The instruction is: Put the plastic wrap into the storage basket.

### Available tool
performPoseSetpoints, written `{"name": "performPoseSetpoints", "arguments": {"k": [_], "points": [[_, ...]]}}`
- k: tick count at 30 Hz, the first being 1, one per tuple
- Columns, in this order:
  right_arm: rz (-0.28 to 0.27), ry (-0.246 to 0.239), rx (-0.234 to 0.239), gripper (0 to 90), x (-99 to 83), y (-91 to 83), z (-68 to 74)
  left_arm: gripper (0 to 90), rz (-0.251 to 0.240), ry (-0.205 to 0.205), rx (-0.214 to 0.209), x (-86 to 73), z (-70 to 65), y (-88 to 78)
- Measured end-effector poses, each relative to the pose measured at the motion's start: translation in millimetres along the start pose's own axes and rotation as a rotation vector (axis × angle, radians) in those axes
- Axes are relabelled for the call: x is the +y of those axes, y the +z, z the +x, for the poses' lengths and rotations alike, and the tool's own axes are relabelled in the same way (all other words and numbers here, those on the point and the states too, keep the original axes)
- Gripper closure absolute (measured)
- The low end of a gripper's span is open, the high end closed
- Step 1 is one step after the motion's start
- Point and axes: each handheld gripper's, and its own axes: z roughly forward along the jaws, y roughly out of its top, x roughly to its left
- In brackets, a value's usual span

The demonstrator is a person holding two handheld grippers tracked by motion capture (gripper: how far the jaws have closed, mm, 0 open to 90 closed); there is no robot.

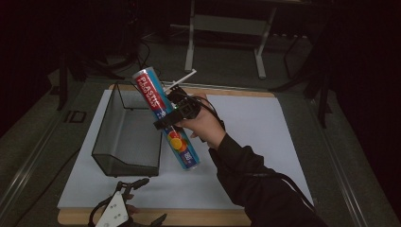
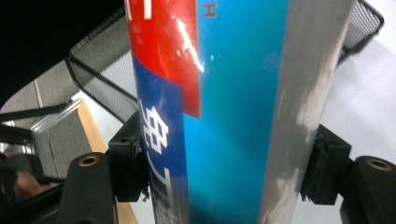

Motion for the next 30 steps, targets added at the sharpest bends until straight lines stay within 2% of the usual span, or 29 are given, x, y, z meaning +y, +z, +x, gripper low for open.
{"name": "performPoseSetpoints", "arguments": {"k": [3, 9, 13, 18, 22, 24, 30], "points": [[-0.023, -0.001, -0.005, 31.3, 8.8, 3.8, 5.8, 0.5, 0.001, 0.0, 0.001, -0.1, 0.3, -0.4], [-0.098, 0.063, 0.005, 31.3, 26.5, 10.7, 10.4, 0.5, 0.0, 0.0, 0.005, 0.1, 0.5, -1.0], [-0.136, 0.057, -0.006, 31.3, 35.2, 18.2, 16.1, 0.5, -0.003, -0.001, 0.005, 0.2, 0.2, -1.2], [-0.159, 0.074, -0.058, 31.3, 44.2, 35.0, 21.4, 0.5, -0.001, 0.006, 0.007, 0.4, -0.1, -2.0], [-0.184, 0.127, -0.064, 31.3, 46.9, 47.2, 17.2, 0.5, -0.002, 0.004, 0.009, 0.3, -0.2, -2.5], [-0.205, 0.154, -0.085, 31.3, 47.3, 53.7, 15.5, 0.5, -0.002, 0.004, 0.007, 0.3, -0.1, -2.8], [-0.236, 0.241, -0.064, 31.3, 47.3, 73.0, 7.1, 0.5, -0.002, 0.011, 0.005, 0.3, -1.2, -2.9]]}}
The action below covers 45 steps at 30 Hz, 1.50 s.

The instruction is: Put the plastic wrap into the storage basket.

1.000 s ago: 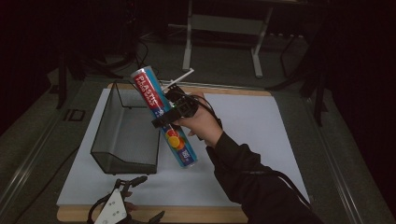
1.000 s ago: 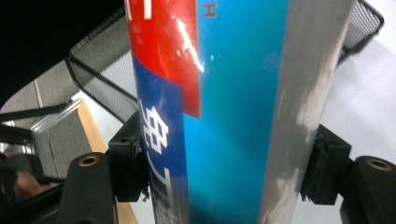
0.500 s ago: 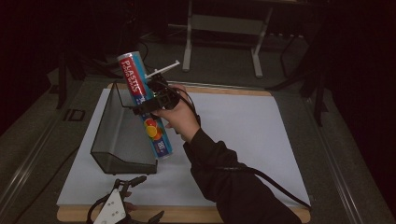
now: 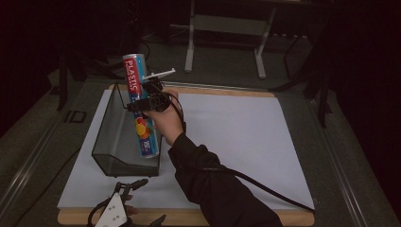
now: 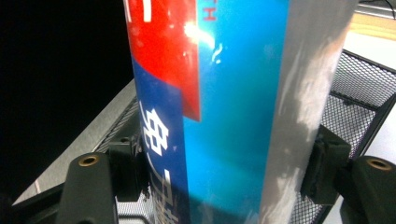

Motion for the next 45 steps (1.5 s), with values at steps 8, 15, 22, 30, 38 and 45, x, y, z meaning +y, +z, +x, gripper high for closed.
{"name": "performPoseSetpoints", "arguments": {"k": [8, 15, 22, 30, 38, 45], "points": [[0.057, 0.042, -0.025, 31.3, -11.5, 25.8, -8.1, 0.5, 0.0, -0.003, -0.004, -0.2, 0.1, 0.0], [0.097, 0.09, -0.046, 31.3, -27.0, 37.6, -8.6, 0.5, 0.002, -0.005, -0.011, -0.4, 0.1, 0.8], [0.109, 0.09, -0.111, 31.2, -36.8, 46.8, -9.5, 0.5, 0.002, -0.002, -0.012, -0.3, -0.2, 0.5], [0.065, 0.164, -0.155, 30.7, -39.0, 53.1, -23.5, 0.5, -0.003, -0.013, -0.019, -0.4, 0.6, -0.3], [0.054, 0.177, -0.199, 29.5, -41.4, 62.5, -32.5, 0.5, -0.003, -0.011, -0.02, -0.4, 0.6, -0.5], [0.059, 0.198, -0.21, 29.4, -45.4, 73.8, -37.8, 0.5, -0.005, -0.018, -0.024, -0.5, 1.3, -0.6]]}}
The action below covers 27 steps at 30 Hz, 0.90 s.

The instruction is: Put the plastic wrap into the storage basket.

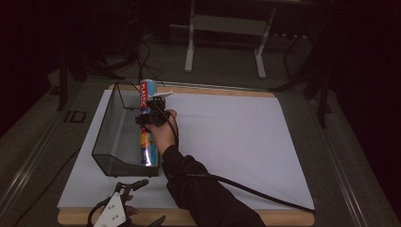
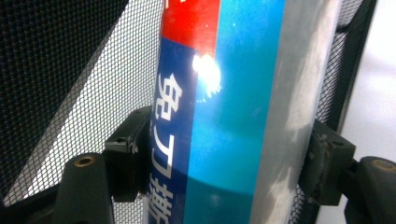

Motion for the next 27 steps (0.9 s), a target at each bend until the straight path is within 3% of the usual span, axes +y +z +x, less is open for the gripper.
{"name": "performPoseSetpoints", "arguments": {"k": [6, 13, 18, 21, 26, 27], "points": [[0.013, 0.024, 0.004, 28.9, -2.5, 10.9, -5.1, 0.5, 0.0, 0.0, 0.001, 0.0, 0.1, -0.4], [0.016, -0.014, -0.007, 27.5, -1.7, 11.3, -4.1, 0.5, 0.002, 0.001, -0.001, 0.0, -0.3, 0.0], [-0.021, -0.03, 0.038, 20.0, 2.7, 2.1, -9.0, 0.5, 0.004, 0.004, -0.004, -0.1, -0.4, 0.3], [-0.042, -0.082, 0.033, 17.9, 5.6, -8.8, -9.7, 0.5, 0.004, 0.003, -0.003, -0.1, -0.2, 0.5], [-0.055, -0.23, 0.015, 14.2, 6.2, -29.0, -7.3, 0.5, 0.007, 0.006, -0.002, -0.1, -0.6, 1.2], [-0.058, -0.233, 0.029, 13.6, 6.1, -32.4, -8.2, 0.5, 0.009, 0.006, -0.004, -0.1, -0.6, 1.5]]}}
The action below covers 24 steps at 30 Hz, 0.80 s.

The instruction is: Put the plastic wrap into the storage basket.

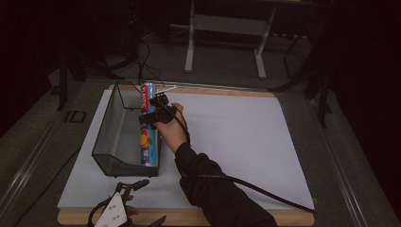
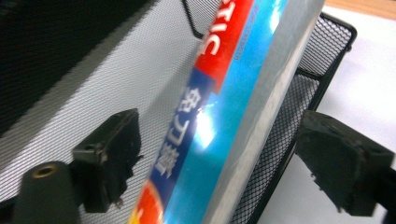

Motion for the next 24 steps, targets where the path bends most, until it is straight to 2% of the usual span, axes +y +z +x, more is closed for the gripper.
{"name": "performPoseSetpoints", "arguments": {"k": [2, 4, 7, 11, 16, 18, 19, 24], "points": [[-0.014, -0.02, 0.013, 13.6, -0.3, -9.8, -2.8, 0.5, 0.002, 0.0, 0.0, 0.1, 0.0, -0.1], [-0.02, -0.065, 0.0, 13.7, -2.3, -19.6, -5.9, 0.5, 0.001, 0.0, 0.002, 0.1, 0.3, -0.2], [-0.036, -0.102, -0.012, 13.7, -7.2, -34.5, -13.8, 0.5, 0.006, -0.001, 0.006, -0.2, 1.0, 0.5], [-0.053, -0.126, -0.008, 13.5, -15.2, -53.2, -25.0, 0.5, 0.012, -0.001, 0.01, -0.4, 1.2, 2.1], [-0.092, -0.153, 0.024, 13.1, -25.7, -76.5, -37.9, 0.5, 0.017, -0.001, 0.013, -0.8, 1.6, 3.5], [-0.096, -0.164, 0.029, 13.0, -29.1, -83.7, -40.7, 0.5, 0.019, -0.001, 0.013, -0.9, 1.8, 3.9], [-0.101, -0.154, 0.048, 13.0, -32.0, -88.5, -43.5, 0.5, 0.02, -0.001, 0.014, -0.9, 1.7, 3.9], [-0.098, -0.174, 0.054, 13.1, -48.0, -103.4, -53.8, 0.4, 0.019, -0.002, 0.014, -1.0, 1.9, 4.4]]}}
